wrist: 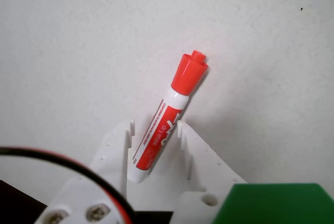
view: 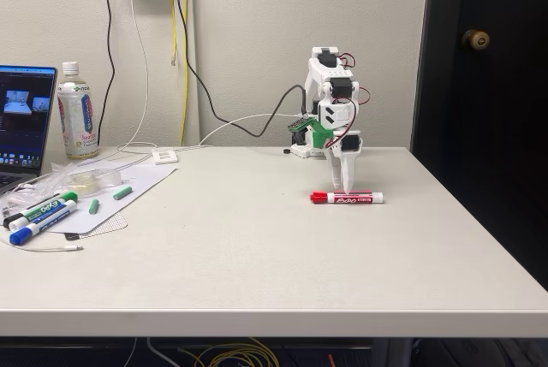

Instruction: Pick up the red marker.

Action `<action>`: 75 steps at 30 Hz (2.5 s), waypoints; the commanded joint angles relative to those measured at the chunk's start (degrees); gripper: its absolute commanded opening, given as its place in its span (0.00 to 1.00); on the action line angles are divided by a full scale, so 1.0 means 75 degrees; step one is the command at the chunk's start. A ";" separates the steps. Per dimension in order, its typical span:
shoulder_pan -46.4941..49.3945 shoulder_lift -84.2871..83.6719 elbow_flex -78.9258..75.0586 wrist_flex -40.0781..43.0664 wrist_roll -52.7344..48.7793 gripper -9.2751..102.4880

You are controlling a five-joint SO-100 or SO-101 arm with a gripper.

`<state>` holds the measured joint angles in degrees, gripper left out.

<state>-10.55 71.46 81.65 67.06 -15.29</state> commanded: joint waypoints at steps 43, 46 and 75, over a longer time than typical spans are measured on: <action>-0.0199 0.1207 0.0574 -0.0469 0.0141 0.08; -0.0141 0.2977 0.1934 -0.0961 0.0164 0.08; 0.0504 1.1227 0.6258 -0.3434 0.0996 0.08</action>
<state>-6.68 154.51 128.94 41.57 -8.17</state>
